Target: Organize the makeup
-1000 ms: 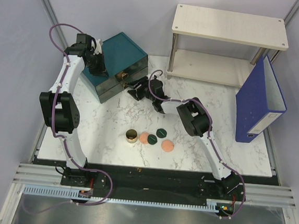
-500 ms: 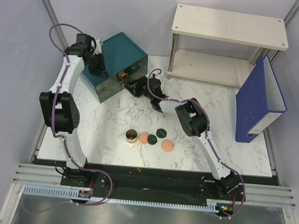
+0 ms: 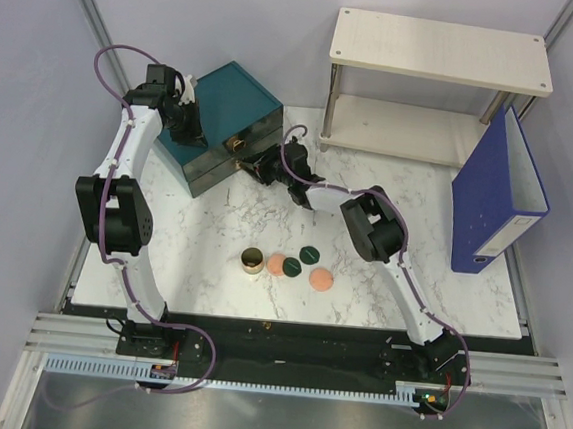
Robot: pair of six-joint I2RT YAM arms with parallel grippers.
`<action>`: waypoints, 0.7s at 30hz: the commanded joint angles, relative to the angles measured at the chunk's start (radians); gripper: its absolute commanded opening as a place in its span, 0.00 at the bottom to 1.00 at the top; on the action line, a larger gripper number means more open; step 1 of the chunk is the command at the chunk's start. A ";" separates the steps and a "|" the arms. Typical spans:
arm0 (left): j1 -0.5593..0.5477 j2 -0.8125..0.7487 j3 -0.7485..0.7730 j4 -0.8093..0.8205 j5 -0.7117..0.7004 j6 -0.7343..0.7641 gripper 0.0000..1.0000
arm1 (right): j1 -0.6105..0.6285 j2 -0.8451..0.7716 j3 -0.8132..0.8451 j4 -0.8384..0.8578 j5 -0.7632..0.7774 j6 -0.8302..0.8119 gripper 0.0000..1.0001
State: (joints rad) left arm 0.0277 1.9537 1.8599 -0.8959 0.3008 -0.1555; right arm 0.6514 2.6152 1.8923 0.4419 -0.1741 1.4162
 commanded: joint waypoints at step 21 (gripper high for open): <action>-0.006 0.099 -0.039 -0.210 -0.066 0.031 0.02 | -0.084 -0.383 -0.282 -0.628 0.042 -0.468 0.06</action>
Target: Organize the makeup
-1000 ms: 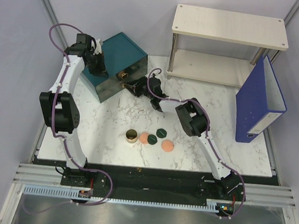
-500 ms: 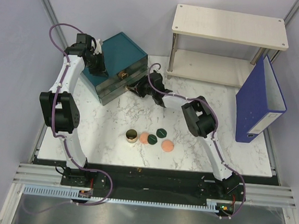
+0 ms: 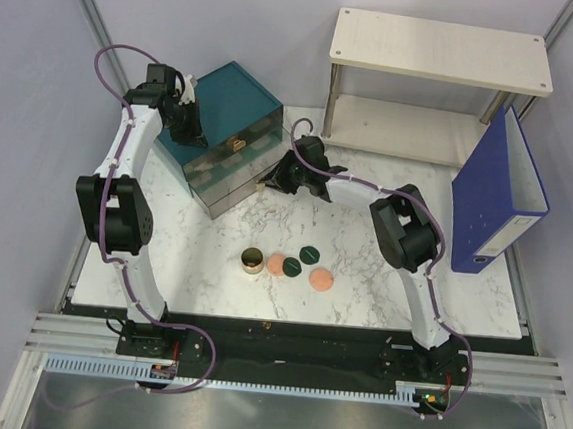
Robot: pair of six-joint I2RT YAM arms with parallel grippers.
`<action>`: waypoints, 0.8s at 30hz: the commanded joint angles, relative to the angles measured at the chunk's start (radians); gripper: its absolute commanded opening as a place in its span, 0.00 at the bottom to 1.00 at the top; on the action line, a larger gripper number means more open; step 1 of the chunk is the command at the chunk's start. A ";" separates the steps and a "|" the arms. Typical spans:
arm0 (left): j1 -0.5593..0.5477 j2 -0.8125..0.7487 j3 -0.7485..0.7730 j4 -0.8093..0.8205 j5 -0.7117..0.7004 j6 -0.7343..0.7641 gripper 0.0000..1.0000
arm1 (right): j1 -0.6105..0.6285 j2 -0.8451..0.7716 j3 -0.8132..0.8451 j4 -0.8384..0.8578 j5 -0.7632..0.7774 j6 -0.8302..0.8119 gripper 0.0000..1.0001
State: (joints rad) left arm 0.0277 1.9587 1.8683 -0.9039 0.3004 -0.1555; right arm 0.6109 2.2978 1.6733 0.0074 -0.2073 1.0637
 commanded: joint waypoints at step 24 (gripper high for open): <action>-0.006 0.097 -0.015 -0.217 -0.063 0.030 0.02 | 0.110 -0.426 -0.044 -0.656 0.133 -0.783 0.66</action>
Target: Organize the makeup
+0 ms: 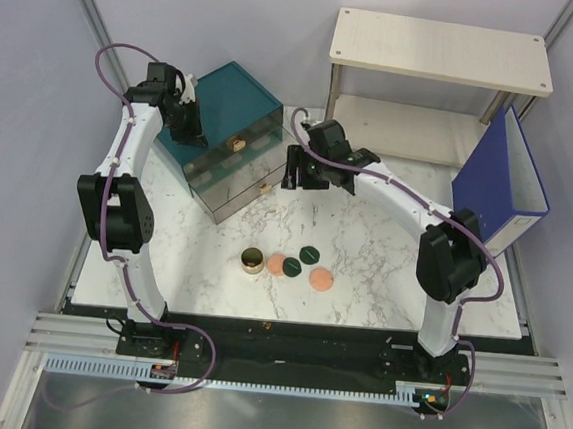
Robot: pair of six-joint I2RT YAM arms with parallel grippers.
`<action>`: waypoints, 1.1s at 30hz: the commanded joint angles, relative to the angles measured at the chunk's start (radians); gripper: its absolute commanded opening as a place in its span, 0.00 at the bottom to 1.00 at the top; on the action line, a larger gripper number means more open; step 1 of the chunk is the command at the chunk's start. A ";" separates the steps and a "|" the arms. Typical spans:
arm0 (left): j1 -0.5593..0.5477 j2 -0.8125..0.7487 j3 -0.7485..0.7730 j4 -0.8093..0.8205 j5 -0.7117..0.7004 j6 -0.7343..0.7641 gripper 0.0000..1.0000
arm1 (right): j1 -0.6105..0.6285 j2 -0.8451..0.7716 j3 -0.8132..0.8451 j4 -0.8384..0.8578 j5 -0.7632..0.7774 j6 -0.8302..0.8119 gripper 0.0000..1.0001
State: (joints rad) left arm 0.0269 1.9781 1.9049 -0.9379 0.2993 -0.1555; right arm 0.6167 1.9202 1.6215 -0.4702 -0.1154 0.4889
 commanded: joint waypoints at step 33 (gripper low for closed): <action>-0.005 0.074 -0.092 -0.173 -0.072 0.037 0.02 | 0.485 0.299 0.227 -0.349 0.189 -0.432 0.90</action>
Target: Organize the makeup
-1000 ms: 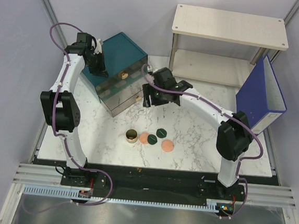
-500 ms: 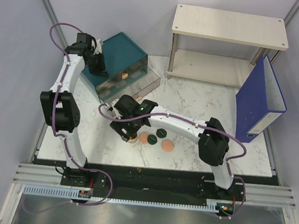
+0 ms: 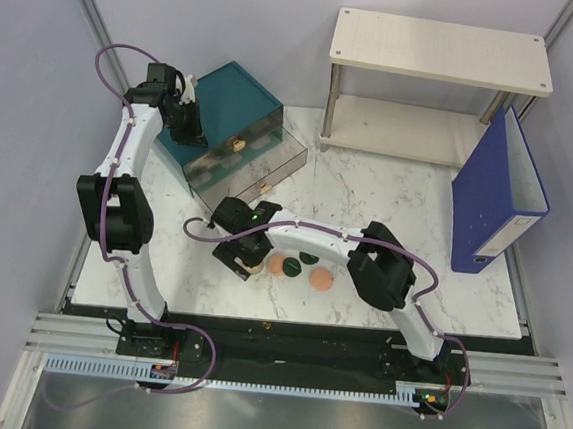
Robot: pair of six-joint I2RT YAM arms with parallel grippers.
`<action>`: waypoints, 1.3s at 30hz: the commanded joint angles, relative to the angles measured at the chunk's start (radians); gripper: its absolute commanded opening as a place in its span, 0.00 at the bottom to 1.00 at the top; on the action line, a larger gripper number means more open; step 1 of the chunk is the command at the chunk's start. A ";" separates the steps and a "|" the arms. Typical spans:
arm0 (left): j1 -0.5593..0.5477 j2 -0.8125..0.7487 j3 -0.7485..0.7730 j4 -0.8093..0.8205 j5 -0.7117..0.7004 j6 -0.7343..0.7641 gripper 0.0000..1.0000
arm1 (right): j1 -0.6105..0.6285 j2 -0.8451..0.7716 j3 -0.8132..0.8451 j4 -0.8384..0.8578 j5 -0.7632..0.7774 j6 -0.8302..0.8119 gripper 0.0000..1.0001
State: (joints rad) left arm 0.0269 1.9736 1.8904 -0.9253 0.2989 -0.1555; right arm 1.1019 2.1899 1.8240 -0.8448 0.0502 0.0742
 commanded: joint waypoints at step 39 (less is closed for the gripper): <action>-0.004 0.076 -0.088 -0.188 -0.069 0.037 0.02 | -0.316 0.024 0.362 0.207 0.039 0.205 0.00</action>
State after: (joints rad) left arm 0.0269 1.9678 1.8805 -0.9169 0.2989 -0.1555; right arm 0.8097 2.1925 2.1052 -0.7189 0.1020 0.2077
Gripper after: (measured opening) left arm 0.022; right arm 0.644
